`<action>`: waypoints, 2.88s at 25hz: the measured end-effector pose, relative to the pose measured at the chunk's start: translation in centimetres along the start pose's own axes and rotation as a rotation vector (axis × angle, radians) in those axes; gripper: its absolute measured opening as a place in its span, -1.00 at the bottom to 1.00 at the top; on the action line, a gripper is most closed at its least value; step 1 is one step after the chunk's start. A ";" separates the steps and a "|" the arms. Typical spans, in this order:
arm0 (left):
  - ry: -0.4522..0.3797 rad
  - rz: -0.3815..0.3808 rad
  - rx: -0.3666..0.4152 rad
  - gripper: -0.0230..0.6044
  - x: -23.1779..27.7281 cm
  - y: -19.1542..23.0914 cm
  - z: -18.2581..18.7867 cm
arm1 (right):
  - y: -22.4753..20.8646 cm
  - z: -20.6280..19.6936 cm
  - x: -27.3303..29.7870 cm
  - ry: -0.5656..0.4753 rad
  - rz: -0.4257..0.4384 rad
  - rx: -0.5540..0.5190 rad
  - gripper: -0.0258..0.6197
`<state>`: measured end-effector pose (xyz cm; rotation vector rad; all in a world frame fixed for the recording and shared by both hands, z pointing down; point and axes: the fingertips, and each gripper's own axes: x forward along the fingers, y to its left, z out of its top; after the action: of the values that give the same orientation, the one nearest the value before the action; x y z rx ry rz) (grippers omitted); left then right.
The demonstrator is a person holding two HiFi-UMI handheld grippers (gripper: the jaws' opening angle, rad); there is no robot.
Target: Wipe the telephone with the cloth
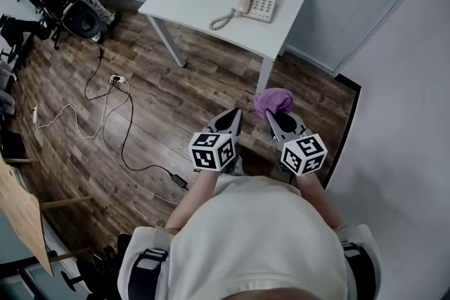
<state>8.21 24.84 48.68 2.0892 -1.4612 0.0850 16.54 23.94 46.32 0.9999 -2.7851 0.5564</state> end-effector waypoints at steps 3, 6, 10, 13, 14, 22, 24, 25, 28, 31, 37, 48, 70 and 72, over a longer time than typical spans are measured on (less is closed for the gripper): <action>-0.002 0.011 -0.024 -0.86 1.2 2.1 1.6 | -0.3 1.3 2.7 0.010 0.019 -0.014 -0.78; 0.006 0.019 -0.038 -0.86 2.6 4.1 2.9 | -1.1 2.3 5.4 0.021 0.027 -0.020 -0.78; 0.022 0.012 -0.036 -0.86 3.4 6.3 4.7 | -1.3 3.9 8.2 0.020 0.016 -0.024 -0.78; 0.030 0.002 -0.044 -0.86 4.5 7.8 6.0 | -1.5 5.0 10.3 0.019 0.013 -0.035 -0.78; 0.031 -0.003 -0.044 -0.86 4.9 8.3 6.6 | -1.7 5.4 11.0 0.017 0.009 -0.037 -0.78; 0.028 -0.039 -0.021 -0.86 8.0 12.4 11.0 | -2.9 8.4 16.7 -0.010 -0.023 -0.048 -0.78; 0.028 -0.050 -0.018 -0.86 8.4 13.2 11.9 | -2.9 8.9 17.7 -0.014 -0.034 -0.050 -0.78; 0.028 -0.056 -0.016 -0.86 8.6 13.7 12.4 | -2.9 9.2 18.3 -0.016 -0.041 -0.051 -0.78; 0.029 -0.071 -0.010 -0.86 9.8 15.1 13.7 | -3.6 9.8 20.2 -0.022 -0.061 -0.048 -0.78; 0.035 -0.082 -0.005 -0.86 11.1 16.3 14.4 | -4.4 10.0 21.7 -0.021 -0.077 -0.044 -0.78; 0.043 -0.090 -0.006 -0.86 12.2 19.0 15.8 | -5.0 10.8 24.5 -0.025 -0.101 -0.045 -0.78; 0.033 -0.072 -0.027 -0.86 13.9 22.1 17.9 | -6.9 12.8 27.7 -0.028 -0.117 -0.074 -0.78; 0.038 -0.069 -0.008 -0.86 23.9 26.4 25.2 | -18.5 21.9 36.2 -0.104 -0.172 -0.110 -0.78; 0.043 -0.074 -0.004 -0.86 24.8 26.6 26.1 | -19.4 22.8 36.9 -0.109 -0.180 -0.115 -0.78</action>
<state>-12.32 -14.93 47.47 2.1227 -1.3563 0.0967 0.41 -20.32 39.95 1.2727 -2.7426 0.3233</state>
